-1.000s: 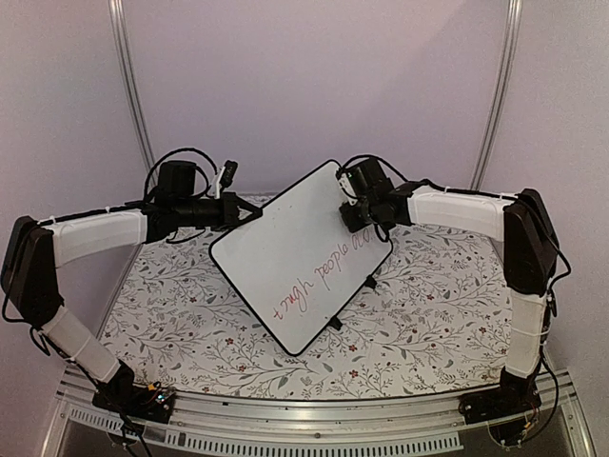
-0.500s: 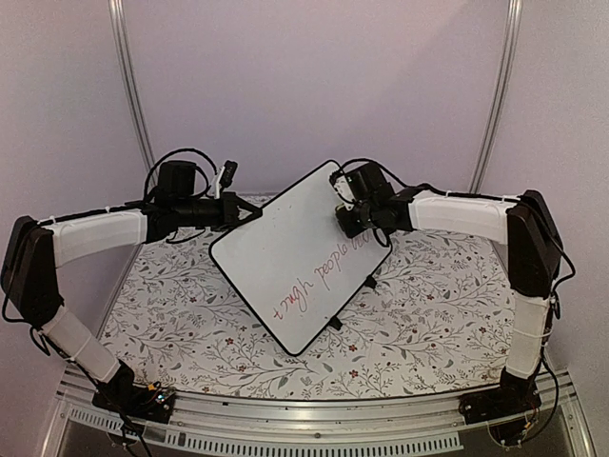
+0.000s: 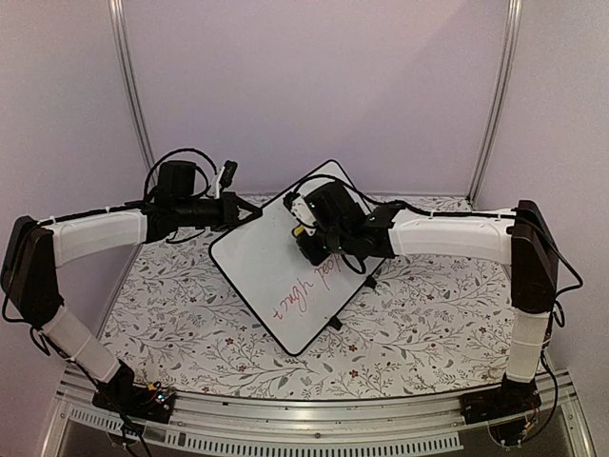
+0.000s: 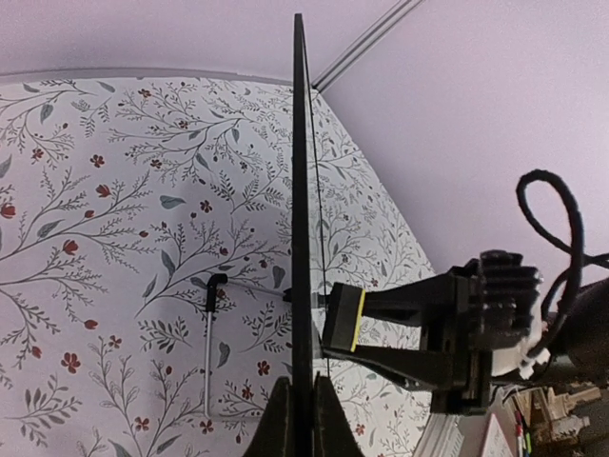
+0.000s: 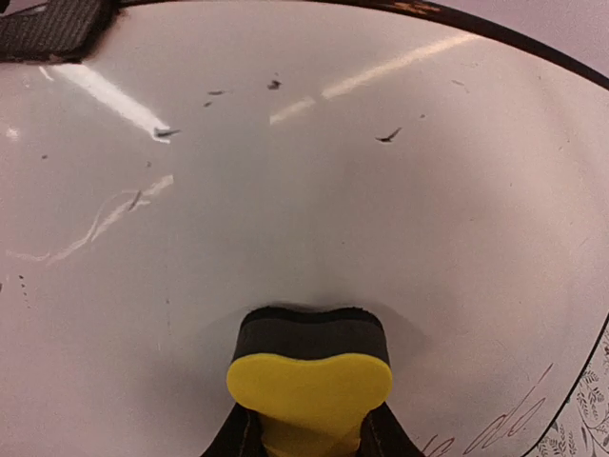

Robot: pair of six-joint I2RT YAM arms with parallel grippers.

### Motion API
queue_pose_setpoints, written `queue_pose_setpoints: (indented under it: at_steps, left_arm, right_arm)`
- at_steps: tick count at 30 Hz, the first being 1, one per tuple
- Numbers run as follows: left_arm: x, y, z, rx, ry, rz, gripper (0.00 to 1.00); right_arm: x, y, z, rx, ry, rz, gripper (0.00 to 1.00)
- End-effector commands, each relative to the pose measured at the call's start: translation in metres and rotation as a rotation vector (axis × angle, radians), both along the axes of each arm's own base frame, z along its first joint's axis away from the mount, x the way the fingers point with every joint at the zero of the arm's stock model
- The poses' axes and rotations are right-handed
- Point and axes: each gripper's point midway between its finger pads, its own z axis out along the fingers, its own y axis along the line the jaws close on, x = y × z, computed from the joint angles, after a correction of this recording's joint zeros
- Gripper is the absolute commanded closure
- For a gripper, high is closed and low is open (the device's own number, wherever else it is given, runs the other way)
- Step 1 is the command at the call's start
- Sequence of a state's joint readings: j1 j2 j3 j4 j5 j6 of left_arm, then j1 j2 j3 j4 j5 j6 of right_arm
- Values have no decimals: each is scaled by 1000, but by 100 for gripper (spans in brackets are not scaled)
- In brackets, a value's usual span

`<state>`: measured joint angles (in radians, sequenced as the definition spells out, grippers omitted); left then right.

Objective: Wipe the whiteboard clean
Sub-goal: Erase the whiteboard at the center of the board.

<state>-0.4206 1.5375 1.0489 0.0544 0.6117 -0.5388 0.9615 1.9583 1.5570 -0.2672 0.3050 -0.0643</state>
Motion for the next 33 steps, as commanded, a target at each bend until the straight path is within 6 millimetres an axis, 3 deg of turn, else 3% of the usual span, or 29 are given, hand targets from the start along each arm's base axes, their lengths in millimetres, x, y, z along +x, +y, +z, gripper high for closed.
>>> queue_pose_setpoints:
  at_steps: [1,12,22,26,33]
  left_arm:
    - [-7,-11,25,-39,-108,-82,100]
    - [-8,-10,28,-41,-115,-81,100]
    - [-9,-9,31,-42,-123,-78,100]
    - [-9,-9,32,-43,-123,-78,100]
    - [-10,-9,32,-43,-124,-78,100]
  right_arm:
    - [-28,32,6,33,-4,56,100]
    - [-95,89,14,78,-11,182,100]
    - [-141,120,10,116,15,253,100]
    - [-149,123,11,123,22,261,100]
    - [-144,121,10,113,4,237,100]
